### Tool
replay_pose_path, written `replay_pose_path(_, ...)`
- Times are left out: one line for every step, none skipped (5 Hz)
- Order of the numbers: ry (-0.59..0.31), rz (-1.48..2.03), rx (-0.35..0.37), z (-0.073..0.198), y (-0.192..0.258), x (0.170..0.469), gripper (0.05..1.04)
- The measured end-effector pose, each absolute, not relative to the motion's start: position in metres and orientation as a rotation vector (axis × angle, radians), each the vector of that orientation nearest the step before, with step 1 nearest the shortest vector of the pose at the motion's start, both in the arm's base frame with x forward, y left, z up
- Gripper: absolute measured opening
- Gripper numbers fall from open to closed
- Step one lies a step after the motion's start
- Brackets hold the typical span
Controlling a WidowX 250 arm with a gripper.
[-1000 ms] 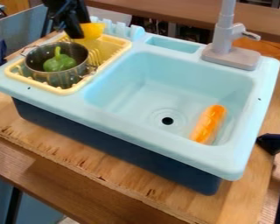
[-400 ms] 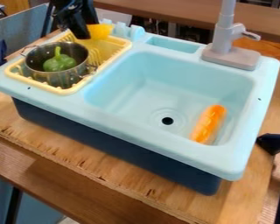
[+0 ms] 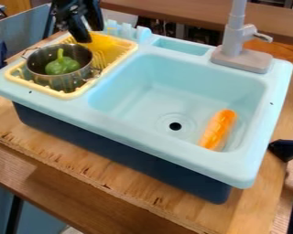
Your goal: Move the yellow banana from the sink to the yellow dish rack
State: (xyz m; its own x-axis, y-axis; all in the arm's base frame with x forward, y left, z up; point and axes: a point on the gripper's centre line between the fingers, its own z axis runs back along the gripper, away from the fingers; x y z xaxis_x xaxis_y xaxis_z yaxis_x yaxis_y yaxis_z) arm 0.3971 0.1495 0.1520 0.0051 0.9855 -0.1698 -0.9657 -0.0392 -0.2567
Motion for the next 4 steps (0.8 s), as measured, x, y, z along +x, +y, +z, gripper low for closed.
replay_pose_path(-0.098, 1.551, -0.337, 0.151, 0.152, 0.399, 1.001)
replay_pose_path(-0.119, 1.49, -0.319, 0.146, 0.153, 0.397, 1.0)
replay_pose_path(-0.179, 1.315, -0.284, 0.195, 0.108, 0.375, 0.999)
replay_pose_path(-0.1, 1.036, -0.178, 0.229, 0.05, 0.357, 0.999)
